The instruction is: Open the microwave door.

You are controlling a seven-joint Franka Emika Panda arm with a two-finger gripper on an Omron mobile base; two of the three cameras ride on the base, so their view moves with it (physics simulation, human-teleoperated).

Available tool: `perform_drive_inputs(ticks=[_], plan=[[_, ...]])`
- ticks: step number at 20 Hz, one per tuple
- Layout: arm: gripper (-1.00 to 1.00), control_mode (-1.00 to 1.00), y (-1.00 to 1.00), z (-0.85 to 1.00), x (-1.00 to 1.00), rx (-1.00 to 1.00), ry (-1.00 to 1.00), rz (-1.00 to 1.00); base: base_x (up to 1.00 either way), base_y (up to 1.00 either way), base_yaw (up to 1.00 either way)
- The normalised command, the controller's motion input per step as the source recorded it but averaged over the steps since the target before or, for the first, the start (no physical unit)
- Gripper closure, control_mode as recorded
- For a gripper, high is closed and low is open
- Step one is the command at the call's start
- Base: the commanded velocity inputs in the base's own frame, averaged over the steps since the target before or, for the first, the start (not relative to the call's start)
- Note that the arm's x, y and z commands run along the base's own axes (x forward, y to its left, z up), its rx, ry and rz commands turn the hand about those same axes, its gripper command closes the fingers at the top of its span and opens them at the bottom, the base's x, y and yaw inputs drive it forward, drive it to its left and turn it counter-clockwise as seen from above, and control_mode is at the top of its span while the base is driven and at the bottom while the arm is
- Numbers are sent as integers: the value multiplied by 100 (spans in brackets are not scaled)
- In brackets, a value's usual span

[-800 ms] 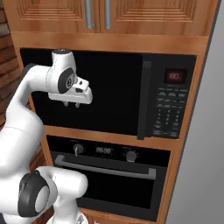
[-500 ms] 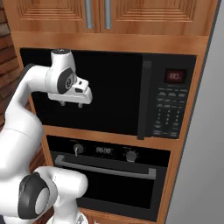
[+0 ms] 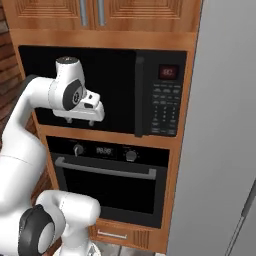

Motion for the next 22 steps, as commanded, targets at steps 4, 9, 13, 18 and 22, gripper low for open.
perform_drive_inputs(ticks=[4,9,13,18,22], plan=[[-100,100,0,0,0,0,0,0,-54,-77,0],[-100,100,0,0,0,0,0,0,-40,-57,0],[-100,-100,-11,12,-13,0,-14,0,0,0,0],[-100,-100,-12,24,2,0,-21,0,0,0,0],[-100,-100,-17,29,44,1,-17,0,0,0,0]])
